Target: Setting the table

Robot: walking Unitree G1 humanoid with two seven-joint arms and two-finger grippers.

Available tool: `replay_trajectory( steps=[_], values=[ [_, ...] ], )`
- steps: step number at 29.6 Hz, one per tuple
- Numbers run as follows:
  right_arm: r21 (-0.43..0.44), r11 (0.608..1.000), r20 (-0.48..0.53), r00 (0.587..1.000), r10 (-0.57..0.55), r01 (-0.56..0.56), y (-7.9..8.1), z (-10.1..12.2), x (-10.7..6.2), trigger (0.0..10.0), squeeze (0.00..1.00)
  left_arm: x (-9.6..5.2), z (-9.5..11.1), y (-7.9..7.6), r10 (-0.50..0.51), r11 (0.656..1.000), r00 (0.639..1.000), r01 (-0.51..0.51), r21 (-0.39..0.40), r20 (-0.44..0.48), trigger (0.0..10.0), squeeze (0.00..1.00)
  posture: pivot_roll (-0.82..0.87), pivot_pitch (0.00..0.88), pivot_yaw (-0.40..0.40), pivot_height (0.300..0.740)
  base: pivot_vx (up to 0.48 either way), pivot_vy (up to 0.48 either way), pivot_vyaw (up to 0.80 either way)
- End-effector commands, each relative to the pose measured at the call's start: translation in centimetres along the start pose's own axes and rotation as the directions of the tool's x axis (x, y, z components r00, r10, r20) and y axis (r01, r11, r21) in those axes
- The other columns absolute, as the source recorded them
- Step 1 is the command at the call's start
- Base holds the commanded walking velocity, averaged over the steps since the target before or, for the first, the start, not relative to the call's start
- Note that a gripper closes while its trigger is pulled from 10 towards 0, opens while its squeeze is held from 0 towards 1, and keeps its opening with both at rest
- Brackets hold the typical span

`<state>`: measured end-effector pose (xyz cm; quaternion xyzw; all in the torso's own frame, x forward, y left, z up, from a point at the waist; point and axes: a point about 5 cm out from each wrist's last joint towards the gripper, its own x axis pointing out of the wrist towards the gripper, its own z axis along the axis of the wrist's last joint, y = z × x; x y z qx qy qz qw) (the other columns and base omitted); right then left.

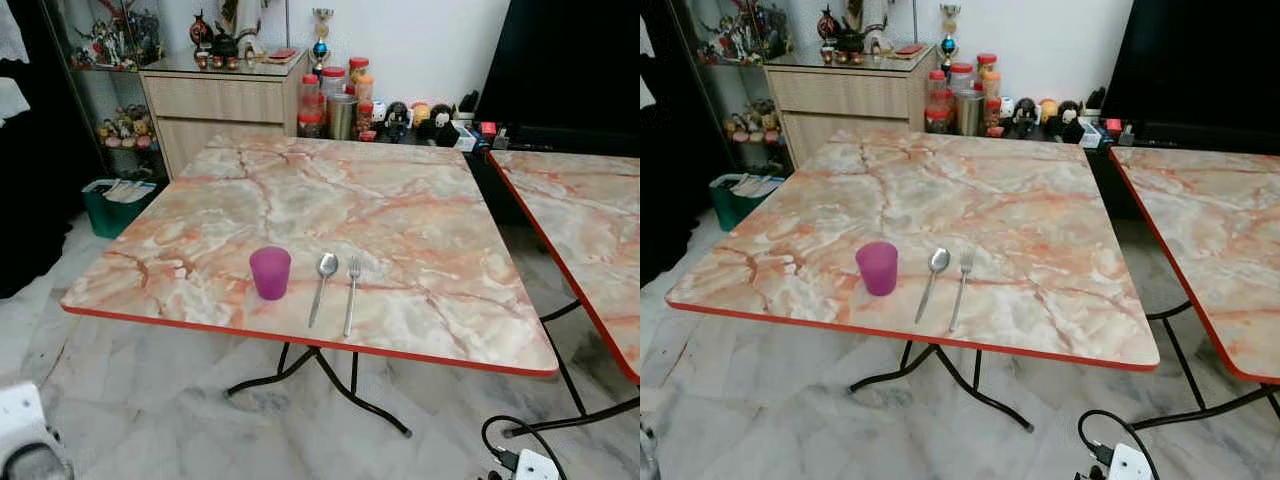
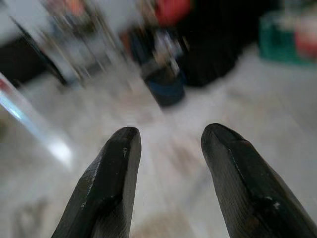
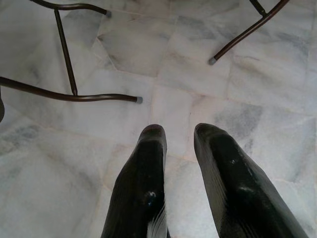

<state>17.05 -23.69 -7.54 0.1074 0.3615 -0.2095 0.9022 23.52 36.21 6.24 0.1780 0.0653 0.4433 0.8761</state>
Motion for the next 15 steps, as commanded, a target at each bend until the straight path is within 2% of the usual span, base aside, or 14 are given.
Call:
replay_trajectory(
  steps=[1,4,5,6,8,9,10,11,12,14,15],
  values=[
    [0.000,1.000,0.002,1.000,-0.004,0.004,0.0,0.4,0.1,10.0,0.00,0.7,1.9,0.0,0.037,0.999,0.996,-0.036,-0.007,0.087,10.0,0.00,0.07,0.000,-0.035,0.740,0.000,0.000,0.00],
    [0.002,1.000,0.003,1.000,-0.006,0.006,0.0,0.4,0.2,10.0,0.00,1.4,4.3,-0.1,0.071,0.997,0.979,-0.071,-0.008,0.193,10.0,0.00,0.07,0.000,-0.034,0.740,0.000,0.000,0.00],
    [0.001,1.000,0.004,1.000,-0.007,0.007,0.0,0.4,0.2,10.0,0.00,1.8,6.8,-0.5,0.071,0.997,0.957,-0.062,-0.039,0.281,10.0,0.00,0.07,0.000,-0.033,0.740,0.000,0.000,0.00],
    [0.001,1.000,0.004,1.000,-0.007,0.007,0.0,0.4,0.1,10.0,0.00,2.0,8.0,-0.8,0.067,0.997,0.944,-0.052,-0.055,0.324,10.0,0.00,0.07,0.000,-0.033,0.740,0.000,0.000,0.00],
    [0.003,1.000,0.002,1.000,-0.011,0.011,-0.1,0.3,0.1,10.0,0.00,1.9,11.4,-2.2,0.009,0.994,0.905,0.037,-0.101,0.426,10.0,0.00,0.07,0.000,-0.032,0.740,0.000,0.000,0.00],
    [0.005,1.000,0.002,1.000,-0.012,0.012,-0.1,0.2,0.1,10.0,0.00,1.4,14.1,-3.6,-0.052,0.989,0.849,0.117,-0.091,0.526,10.0,0.00,0.07,0.000,-0.031,0.740,0.000,0.000,0.00],
    [0.005,1.000,0.002,1.000,-0.012,0.012,-0.1,0.2,0.1,10.0,0.00,1.4,14.1,-3.6,-0.052,0.989,0.849,0.117,-0.091,0.526,10.0,0.00,0.07,0.000,-0.031,0.740,0.000,0.000,0.00],
    [0.004,1.000,0.000,1.000,-0.013,0.013,-0.2,0.1,0.0,10.0,0.00,0.7,15.5,-4.6,-0.095,0.978,0.819,0.184,-0.102,0.566,10.0,0.00,0.06,0.000,-0.029,0.740,0.000,0.000,0.00],
    [0.003,1.000,-0.001,1.000,-0.014,0.014,-0.2,0.1,0.0,10.0,0.00,0.6,15.7,-4.9,-0.104,0.972,0.816,0.203,-0.114,0.569,10.0,0.00,0.06,0.000,-0.029,0.740,0.000,0.000,0.00],
    [0.006,1.000,-0.003,1.000,-0.017,0.017,-0.3,0.0,0.0,10.0,0.00,-0.7,17.5,-7.6,-0.273,0.912,0.762,0.399,-0.094,0.587,10.0,0.00,0.06,0.000,-0.026,0.740,0.000,0.000,0.00],
    [0.007,1.000,-0.003,1.000,-0.018,0.018,-0.3,0.0,0.0,10.0,0.00,-1.1,17.9,-8.4,-0.324,0.885,0.738,0.458,-0.086,0.592,10.0,0.00,0.06,0.000,-0.026,0.740,0.000,0.000,0.00]
  ],
)
